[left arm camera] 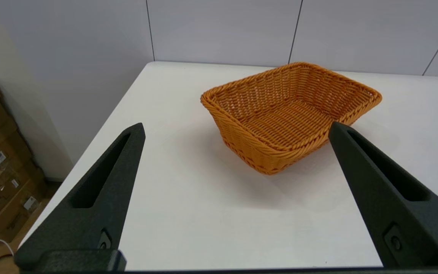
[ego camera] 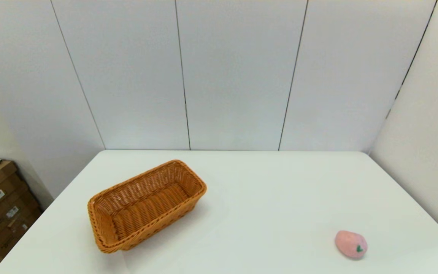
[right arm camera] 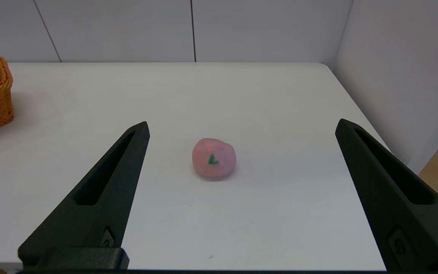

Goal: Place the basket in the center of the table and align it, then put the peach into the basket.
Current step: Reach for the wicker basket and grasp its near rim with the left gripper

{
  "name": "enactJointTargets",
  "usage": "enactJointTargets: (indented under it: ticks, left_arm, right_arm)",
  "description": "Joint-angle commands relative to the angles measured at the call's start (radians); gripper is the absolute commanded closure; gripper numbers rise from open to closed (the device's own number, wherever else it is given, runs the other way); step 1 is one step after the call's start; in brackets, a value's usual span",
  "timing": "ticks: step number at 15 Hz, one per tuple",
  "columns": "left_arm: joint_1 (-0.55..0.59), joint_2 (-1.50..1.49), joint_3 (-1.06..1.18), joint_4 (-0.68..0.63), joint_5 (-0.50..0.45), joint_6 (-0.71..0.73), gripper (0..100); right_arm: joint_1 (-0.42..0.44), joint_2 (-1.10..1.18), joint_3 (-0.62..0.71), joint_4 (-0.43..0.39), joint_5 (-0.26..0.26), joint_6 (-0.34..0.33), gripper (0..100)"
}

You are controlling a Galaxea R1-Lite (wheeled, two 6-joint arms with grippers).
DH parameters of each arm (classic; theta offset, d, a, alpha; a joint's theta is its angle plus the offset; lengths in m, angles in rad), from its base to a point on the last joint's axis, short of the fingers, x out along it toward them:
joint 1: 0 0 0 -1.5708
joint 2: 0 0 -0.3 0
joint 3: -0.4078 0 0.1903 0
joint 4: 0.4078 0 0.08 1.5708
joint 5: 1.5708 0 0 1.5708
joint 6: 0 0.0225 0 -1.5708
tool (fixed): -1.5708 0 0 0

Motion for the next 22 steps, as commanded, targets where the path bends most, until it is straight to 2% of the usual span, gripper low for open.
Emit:
enactJointTargets:
  ticks: [1, 5, 10, 12, 15, 22]
  left_arm:
    - [0.0, 0.027, -0.14, 0.027, -0.001, -0.062, 0]
    - [0.002, 0.349, -0.385, 0.138, 0.004, -0.303, 0]
    - [0.005, 0.84, -0.43, 0.144, 0.022, -0.528, 0]
    - [0.005, 0.997, -0.431, 0.144, 0.062, -0.564, 0]
    - [0.002, 1.219, -0.459, 0.144, 0.054, -0.647, 0]
    - [-0.017, 1.547, -0.537, 0.142, -0.067, -0.725, 0]
  right_arm:
    - [0.0, 0.0, 0.0, -0.001, -0.001, 0.0, 0]
    - [0.0, 0.0, 0.0, -0.001, -0.001, -0.002, 0]
    - [0.0, 0.0, 0.0, -0.001, -0.001, 0.003, 0]
    - [0.0, 0.0, 0.0, -0.001, -0.001, 0.001, 0]
    - [0.0, 0.0, 0.0, -0.001, -0.001, 0.001, 0]
    - [0.0, 0.0, 0.0, -0.001, -0.001, 0.005, 0]
